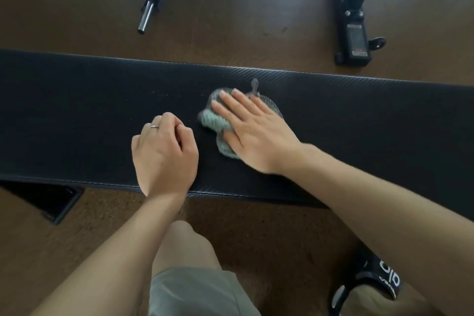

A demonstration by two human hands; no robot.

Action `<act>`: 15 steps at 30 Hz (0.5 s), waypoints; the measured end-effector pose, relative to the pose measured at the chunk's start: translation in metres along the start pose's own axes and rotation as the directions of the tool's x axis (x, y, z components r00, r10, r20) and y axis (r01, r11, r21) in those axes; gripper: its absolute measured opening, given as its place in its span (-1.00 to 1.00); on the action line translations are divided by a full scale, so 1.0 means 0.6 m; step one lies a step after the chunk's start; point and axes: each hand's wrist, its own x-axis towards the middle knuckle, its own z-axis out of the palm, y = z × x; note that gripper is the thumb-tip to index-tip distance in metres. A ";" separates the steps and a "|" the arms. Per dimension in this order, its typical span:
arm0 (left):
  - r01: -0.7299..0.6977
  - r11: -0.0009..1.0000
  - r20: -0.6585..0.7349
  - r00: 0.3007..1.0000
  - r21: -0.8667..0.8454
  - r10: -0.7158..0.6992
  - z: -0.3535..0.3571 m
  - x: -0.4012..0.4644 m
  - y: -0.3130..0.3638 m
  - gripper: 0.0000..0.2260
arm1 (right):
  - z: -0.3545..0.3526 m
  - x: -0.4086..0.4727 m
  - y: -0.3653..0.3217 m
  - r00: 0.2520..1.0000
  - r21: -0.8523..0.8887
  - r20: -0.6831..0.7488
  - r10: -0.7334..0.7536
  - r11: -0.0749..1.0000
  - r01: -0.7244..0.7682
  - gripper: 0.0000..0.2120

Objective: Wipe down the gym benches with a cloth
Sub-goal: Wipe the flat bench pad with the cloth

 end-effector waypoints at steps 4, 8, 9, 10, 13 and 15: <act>0.009 1.000 -0.004 1.000 0.008 -0.009 0.000 0.001 -0.001 -0.82 | -0.001 0.085 -0.014 0.973 0.049 -0.043 0.229 0.973 -0.226 -0.44; 0.005 1.000 -0.007 1.000 0.007 -0.005 -0.001 -0.003 0.002 -0.82 | 0.012 0.036 -0.047 0.973 0.087 -0.060 0.224 0.972 -0.219 -0.43; 0.006 1.000 -0.007 1.000 0.007 -0.006 -0.001 -0.003 0.002 -0.82 | 0.016 0.010 -0.057 0.981 0.088 -0.056 0.186 0.980 -0.180 -0.43; 0.006 1.000 -0.005 1.000 0.010 -0.006 0.000 -0.003 0.003 -0.83 | 0.021 -0.016 -0.067 0.988 0.087 -0.051 0.146 0.986 -0.142 -0.43; 0.011 1.000 -0.005 1.000 0.025 -0.011 0.001 -0.003 0.005 -0.83 | 0.032 -0.057 -0.077 0.998 0.053 -0.018 0.063 0.997 -0.062 -0.41; 0.012 0.999 -0.003 1.000 0.041 -0.012 0.001 -0.002 0.005 -0.83 | 0.026 -0.035 -0.060 1.000 0.039 -0.017 0.022 0.999 -0.021 -0.42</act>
